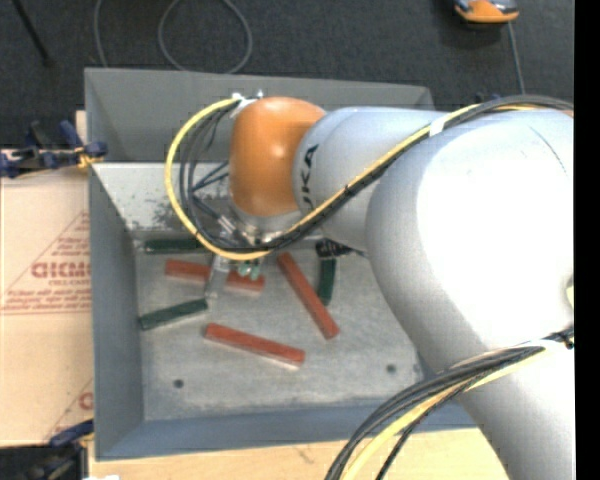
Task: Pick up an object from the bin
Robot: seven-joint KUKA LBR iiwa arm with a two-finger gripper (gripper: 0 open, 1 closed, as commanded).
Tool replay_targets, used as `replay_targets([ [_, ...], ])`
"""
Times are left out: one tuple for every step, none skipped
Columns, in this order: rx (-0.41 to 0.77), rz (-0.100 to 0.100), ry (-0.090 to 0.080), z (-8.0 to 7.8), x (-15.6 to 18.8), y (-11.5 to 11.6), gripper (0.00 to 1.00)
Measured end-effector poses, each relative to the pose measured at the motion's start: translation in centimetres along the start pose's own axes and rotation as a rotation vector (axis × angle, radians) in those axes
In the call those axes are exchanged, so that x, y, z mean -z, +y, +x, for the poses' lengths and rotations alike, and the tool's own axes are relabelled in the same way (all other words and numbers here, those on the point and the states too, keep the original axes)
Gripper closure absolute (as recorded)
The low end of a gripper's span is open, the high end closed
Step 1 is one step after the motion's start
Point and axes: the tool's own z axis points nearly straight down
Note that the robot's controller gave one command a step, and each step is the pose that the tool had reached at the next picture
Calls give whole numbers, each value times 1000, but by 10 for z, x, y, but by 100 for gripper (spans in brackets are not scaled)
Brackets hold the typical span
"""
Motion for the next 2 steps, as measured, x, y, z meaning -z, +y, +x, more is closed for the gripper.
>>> replay_targets([
  [28, -4, -6, 15, 126, 1, 100],
  [-45, -7, -9, -14, 227, 16, 100],
])
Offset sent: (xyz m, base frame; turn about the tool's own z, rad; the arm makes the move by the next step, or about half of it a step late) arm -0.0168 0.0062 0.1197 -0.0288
